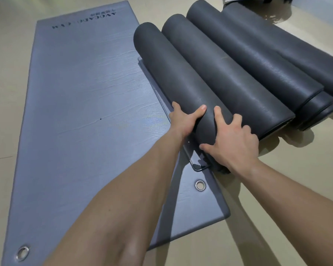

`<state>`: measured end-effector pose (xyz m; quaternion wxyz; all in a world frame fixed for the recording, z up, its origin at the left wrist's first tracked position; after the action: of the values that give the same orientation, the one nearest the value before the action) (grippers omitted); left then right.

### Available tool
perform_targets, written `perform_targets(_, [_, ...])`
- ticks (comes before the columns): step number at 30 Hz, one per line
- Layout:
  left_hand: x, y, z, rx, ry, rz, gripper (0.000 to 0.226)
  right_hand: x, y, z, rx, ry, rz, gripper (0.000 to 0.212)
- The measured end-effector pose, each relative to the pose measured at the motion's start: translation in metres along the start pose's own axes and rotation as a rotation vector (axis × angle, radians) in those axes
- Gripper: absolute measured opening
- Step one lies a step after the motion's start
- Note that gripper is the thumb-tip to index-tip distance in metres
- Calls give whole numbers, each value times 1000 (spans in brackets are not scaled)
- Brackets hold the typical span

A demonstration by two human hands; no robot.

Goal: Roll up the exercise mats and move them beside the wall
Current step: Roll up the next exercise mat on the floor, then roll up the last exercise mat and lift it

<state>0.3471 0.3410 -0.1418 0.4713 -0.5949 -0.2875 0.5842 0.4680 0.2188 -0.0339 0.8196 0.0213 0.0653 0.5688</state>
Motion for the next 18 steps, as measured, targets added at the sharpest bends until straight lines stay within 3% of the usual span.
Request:
perform_targets(3, [2,-8,-6,122,0,10,132,1,-1,-4,-80,-28,20,103])
perform_targets(5, [-4,-20,0,279,10,-14,113,-4,4,-4,-118,-68,64,91])
perform_targets(8, [-31,-35,23,611,40,-135,74,-34,47,2,-96,-197,334,65])
perform_targets(10, [-61,-23,51,825,69,-181,68,-65,84,-12,-1,-86,537,56])
perform_targets(12, [-101,8,91,1043,95,-197,65,-98,111,-49,52,214,660,53])
perform_targets(14, [-146,52,135,1294,171,-193,78,-131,118,-88,-6,476,713,76])
perform_targets(16, [-197,104,174,1538,332,-138,110,-164,116,-117,-129,572,777,104])
perform_targets(18, [-245,151,209,1724,448,-128,131,-188,110,-139,-214,578,801,109])
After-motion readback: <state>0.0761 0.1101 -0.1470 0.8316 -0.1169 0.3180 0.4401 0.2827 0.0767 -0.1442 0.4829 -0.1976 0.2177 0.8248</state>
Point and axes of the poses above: each hand's wrist, its own x-axis towards the middle knuckle, its own z-axis out of the back of the hand, y = z × x, the point moved 9 cm from there along x, towards the middle knuckle, and after that the axes turned 6 degrees about x, right-handed, at the moved point
